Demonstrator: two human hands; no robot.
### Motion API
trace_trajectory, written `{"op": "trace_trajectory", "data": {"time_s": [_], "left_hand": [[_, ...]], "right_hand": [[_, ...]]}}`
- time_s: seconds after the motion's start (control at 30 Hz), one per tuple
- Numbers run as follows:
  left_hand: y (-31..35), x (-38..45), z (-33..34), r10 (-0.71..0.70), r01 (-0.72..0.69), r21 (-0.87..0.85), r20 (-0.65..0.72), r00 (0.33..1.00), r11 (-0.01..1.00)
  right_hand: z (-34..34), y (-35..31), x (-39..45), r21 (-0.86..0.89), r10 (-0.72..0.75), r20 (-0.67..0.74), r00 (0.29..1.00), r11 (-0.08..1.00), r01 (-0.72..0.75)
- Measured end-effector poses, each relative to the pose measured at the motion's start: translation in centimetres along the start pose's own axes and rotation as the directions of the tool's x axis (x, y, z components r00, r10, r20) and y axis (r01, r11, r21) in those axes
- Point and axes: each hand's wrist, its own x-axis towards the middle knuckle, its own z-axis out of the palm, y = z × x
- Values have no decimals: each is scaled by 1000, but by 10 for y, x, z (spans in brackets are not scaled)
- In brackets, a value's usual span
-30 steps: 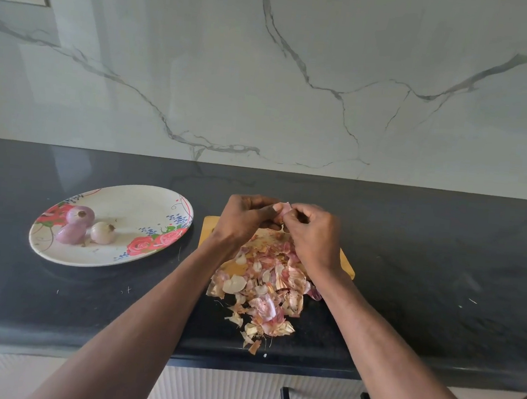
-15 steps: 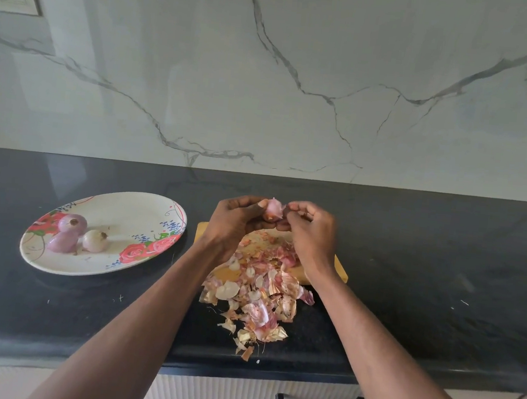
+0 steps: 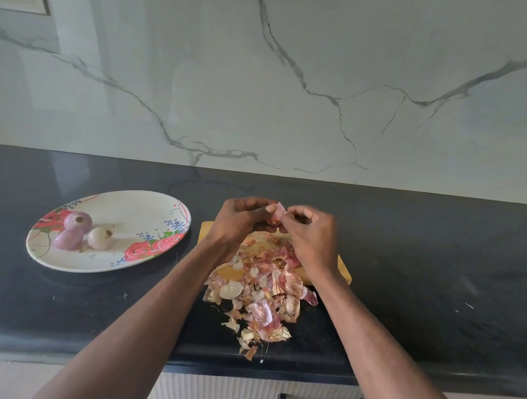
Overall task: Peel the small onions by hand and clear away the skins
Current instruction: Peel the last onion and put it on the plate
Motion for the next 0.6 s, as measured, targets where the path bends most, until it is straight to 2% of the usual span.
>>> {"op": "trace_trajectory", "data": {"time_s": [0.17,0.33,0.53,0.6], "left_hand": [[-1,-2,-2,19,-28,132,66,998,991],[-1,-2,-2,23,-36,145,90,996,989],[0,-4,0,18,-25,72,97,995,997],[1,-2,0,-13,11,26,74,997,1000]], "right_hand": [[-7,-2,-4,-10,27,79,997,1000,-26],[-5,0,-4,-1,35,39,999,999,-35],[-4,5,0,59,106,18,994,992,-107],[-2,6,4,115,173,-8,985,978,-171]]}}
